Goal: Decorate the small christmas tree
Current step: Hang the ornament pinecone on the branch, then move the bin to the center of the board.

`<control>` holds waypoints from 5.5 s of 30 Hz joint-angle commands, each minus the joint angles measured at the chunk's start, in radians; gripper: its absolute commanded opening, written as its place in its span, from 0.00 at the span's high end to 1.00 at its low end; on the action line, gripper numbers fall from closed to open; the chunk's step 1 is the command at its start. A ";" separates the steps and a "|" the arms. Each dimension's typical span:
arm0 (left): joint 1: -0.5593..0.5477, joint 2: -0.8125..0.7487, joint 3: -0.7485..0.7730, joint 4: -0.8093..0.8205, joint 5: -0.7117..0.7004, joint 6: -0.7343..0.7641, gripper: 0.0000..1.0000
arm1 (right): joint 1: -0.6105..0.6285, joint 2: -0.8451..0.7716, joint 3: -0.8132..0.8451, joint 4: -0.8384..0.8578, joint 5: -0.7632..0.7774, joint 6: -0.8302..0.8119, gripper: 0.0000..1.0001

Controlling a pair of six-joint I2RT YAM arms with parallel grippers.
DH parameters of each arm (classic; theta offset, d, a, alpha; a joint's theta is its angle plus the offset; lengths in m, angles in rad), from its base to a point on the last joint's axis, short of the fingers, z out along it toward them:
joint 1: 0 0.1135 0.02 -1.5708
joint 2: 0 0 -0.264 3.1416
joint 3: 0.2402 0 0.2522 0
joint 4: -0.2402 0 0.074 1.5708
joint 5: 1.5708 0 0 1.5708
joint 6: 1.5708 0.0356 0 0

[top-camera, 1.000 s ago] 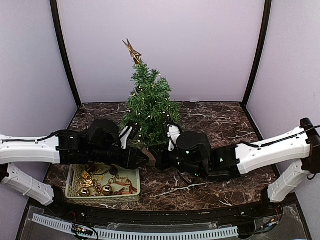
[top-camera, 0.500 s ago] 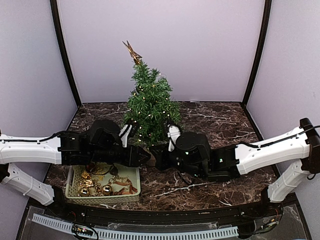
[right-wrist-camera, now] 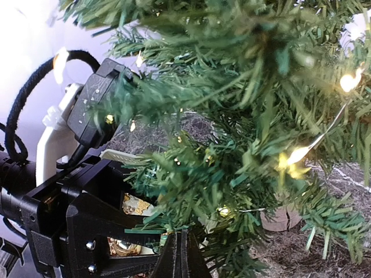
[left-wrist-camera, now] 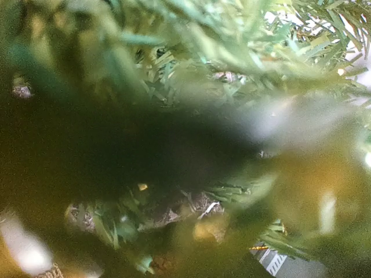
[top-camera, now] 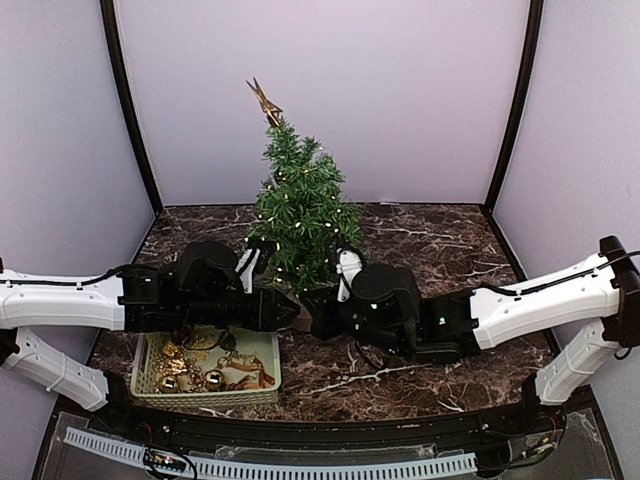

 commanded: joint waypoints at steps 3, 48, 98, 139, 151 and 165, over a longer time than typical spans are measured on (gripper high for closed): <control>0.015 0.008 -0.032 0.030 0.021 -0.023 0.52 | 0.006 -0.017 0.003 0.016 0.040 0.022 1.00; 0.033 -0.271 -0.063 -0.238 0.177 0.114 0.32 | 0.006 -0.311 -0.185 0.108 -0.119 -0.071 0.43; 0.532 0.537 -0.067 0.663 0.728 -0.040 0.52 | -0.510 0.356 -0.111 0.450 -0.724 0.261 0.44; 0.446 0.944 0.396 0.732 0.780 -0.013 0.69 | -0.512 0.385 -0.197 0.569 -0.525 0.387 0.68; 0.566 0.753 0.278 0.706 0.675 0.066 0.63 | -0.512 0.119 -0.360 0.473 -0.385 0.361 0.55; 0.722 0.195 -0.133 0.438 0.406 0.103 0.48 | -0.394 -0.252 -0.455 0.167 -0.151 0.337 0.28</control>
